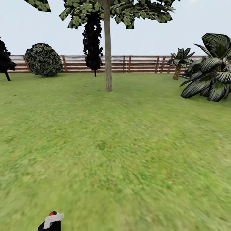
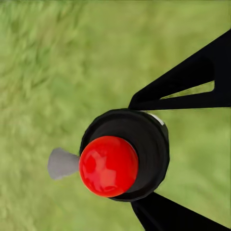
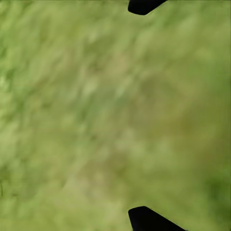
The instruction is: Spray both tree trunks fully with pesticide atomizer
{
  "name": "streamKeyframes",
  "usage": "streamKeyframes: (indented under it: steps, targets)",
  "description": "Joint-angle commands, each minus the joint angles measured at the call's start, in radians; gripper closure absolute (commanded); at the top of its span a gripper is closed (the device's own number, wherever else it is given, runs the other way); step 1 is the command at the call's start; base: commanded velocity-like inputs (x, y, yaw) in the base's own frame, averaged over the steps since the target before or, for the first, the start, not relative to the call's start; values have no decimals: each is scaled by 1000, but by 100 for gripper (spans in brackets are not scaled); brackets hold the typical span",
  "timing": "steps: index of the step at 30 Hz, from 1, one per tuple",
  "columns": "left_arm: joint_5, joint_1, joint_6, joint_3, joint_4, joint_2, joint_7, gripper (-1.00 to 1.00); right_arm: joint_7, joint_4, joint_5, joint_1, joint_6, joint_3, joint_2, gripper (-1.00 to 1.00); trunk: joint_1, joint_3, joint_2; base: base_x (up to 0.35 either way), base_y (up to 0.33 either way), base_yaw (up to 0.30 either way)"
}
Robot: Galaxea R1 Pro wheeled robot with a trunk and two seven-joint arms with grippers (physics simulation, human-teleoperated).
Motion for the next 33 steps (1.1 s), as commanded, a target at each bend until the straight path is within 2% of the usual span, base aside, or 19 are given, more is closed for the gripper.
streamKeyframes:
  steps: [1,33]
  targets:
    - [9,-1,-3,1,1,0,-5,100,4,1,6,-1,-3,-8,0,-100,0,-1,0,339,0,0]
    - [9,-1,-1,1,1,0,-5,100,4,1,6,0,-3,-8,0,-100,0,-1,0,339,-2,0]
